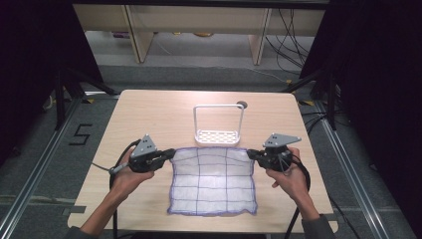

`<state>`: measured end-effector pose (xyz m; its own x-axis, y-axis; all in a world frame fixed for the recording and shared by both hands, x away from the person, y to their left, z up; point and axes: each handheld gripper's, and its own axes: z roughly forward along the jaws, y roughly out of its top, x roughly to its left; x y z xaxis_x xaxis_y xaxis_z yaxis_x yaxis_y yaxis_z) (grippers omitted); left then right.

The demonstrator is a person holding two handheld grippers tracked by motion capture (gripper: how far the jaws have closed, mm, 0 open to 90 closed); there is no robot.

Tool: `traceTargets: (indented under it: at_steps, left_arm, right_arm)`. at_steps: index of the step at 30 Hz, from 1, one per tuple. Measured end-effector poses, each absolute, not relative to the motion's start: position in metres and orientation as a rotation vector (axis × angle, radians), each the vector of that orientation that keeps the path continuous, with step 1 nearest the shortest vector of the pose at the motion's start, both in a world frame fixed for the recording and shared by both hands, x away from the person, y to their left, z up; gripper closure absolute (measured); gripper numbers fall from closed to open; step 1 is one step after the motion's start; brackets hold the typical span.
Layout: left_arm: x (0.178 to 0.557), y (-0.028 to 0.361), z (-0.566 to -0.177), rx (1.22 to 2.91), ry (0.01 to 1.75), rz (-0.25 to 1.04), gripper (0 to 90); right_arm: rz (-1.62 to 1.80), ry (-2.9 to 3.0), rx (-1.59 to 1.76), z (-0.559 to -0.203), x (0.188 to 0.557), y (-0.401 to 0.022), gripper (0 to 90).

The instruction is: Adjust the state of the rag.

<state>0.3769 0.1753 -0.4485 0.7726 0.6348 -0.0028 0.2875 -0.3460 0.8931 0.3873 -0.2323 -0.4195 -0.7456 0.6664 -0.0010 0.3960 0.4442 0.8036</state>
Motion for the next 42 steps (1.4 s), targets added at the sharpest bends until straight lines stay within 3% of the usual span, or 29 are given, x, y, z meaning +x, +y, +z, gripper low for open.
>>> traceTargets:
  at_steps: [11, 37, 40, 41, 42]
  left_arm:
    - [0.328, 0.180, -0.465, 1.986, 0.643, 0.352, 86.2]
    - [0.285, 0.165, -0.504, 2.161, 0.563, 0.280, 84.8]
    - [0.287, 0.169, -0.509, 2.162, 0.609, 0.243, 77.9]
    - [0.287, 0.169, -0.509, 2.162, 0.609, 0.243, 72.2]
    - [0.288, 0.171, -0.508, 2.107, 0.663, 0.210, 65.2]
  right_arm:
    - [1.186, 2.433, 0.905, -0.434, 0.346, -0.241, 86.9]
    - [1.068, 2.597, 0.875, -0.475, 0.297, -0.246, 83.5]
    - [1.081, 2.592, 0.892, -0.478, 0.293, -0.249, 74.1]
    - [1.081, 2.592, 0.892, -0.478, 0.293, -0.249, 74.1]
    - [1.104, 2.564, 0.907, -0.475, 0.290, -0.253, 66.4]
